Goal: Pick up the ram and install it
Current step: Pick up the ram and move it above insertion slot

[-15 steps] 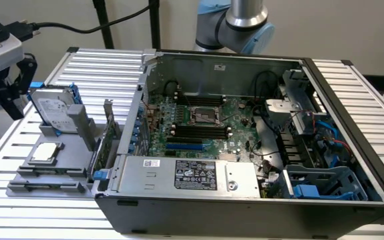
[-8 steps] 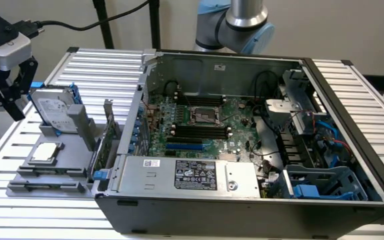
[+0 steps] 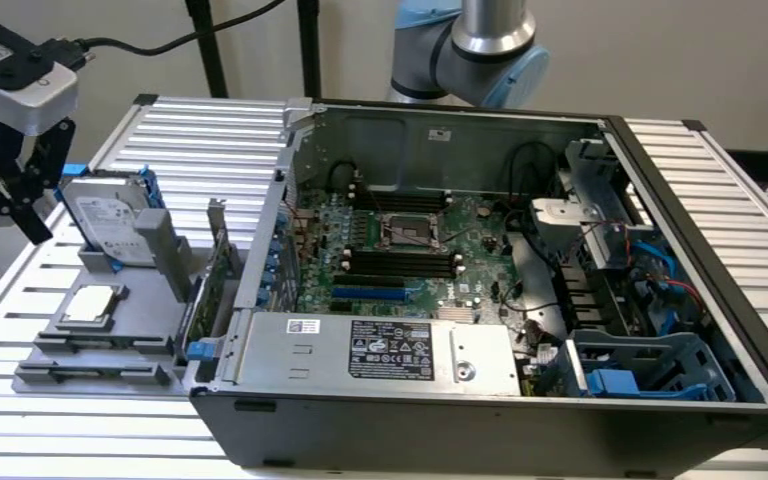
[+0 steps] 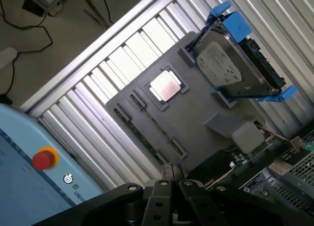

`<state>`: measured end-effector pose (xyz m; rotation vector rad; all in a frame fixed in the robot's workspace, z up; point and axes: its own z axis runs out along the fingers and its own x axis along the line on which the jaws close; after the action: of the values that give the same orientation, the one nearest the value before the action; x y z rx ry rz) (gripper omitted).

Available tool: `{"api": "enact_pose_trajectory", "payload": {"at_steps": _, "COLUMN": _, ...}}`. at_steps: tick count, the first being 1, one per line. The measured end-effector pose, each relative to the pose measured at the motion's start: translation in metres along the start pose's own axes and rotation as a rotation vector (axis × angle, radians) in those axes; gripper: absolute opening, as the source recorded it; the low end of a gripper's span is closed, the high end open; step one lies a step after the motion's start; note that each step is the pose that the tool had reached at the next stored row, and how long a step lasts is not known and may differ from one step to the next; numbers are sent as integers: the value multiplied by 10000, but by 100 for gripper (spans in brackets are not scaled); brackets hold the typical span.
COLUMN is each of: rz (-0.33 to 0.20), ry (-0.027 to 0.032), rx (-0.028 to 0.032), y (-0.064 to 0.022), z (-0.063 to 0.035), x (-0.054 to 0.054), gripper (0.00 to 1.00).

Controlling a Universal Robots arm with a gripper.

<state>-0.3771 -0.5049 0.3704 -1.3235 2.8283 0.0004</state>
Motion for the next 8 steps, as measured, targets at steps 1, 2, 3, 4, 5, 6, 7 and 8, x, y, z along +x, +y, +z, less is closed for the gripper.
{"api": "enact_pose_trajectory", "payload": {"at_steps": 1, "rz": -186, "ry": 3, "rx": -7, "y": 0, "z": 4, "x": 0, "gripper": 11}}
{"api": "enact_pose_trajectory", "payload": {"at_steps": 2, "rz": -365, "ry": 5, "rx": -13, "y": 0, "z": 8, "x": 0, "gripper": 11}}
{"api": "enact_pose_trajectory", "payload": {"at_steps": 3, "rz": -545, "ry": 8, "rx": -19, "y": 0, "z": 11, "x": 0, "gripper": 11}}
{"api": "enact_pose_trajectory", "payload": {"at_steps": 4, "rz": -740, "ry": 11, "rx": -26, "y": 0, "z": 16, "x": 0, "gripper": 11}}
{"api": "enact_pose_trajectory", "payload": {"at_steps": 5, "rz": -916, "ry": 12, "rx": -33, "y": 0, "z": 19, "x": 0, "gripper": 11}}
{"api": "enact_pose_trajectory", "payload": {"at_steps": 6, "rz": -1095, "ry": 15, "rx": -38, "y": 0, "z": 23, "x": 0, "gripper": 11}}
{"api": "enact_pose_trajectory", "payload": {"at_steps": 7, "rz": -1275, "ry": 17, "rx": -44, "y": 0, "z": 27, "x": 1, "gripper": 11}}
{"api": "enact_pose_trajectory", "payload": {"at_steps": 8, "rz": -1456, "ry": 19, "rx": -51, "y": 0, "z": 31, "x": 1, "gripper": 11}}
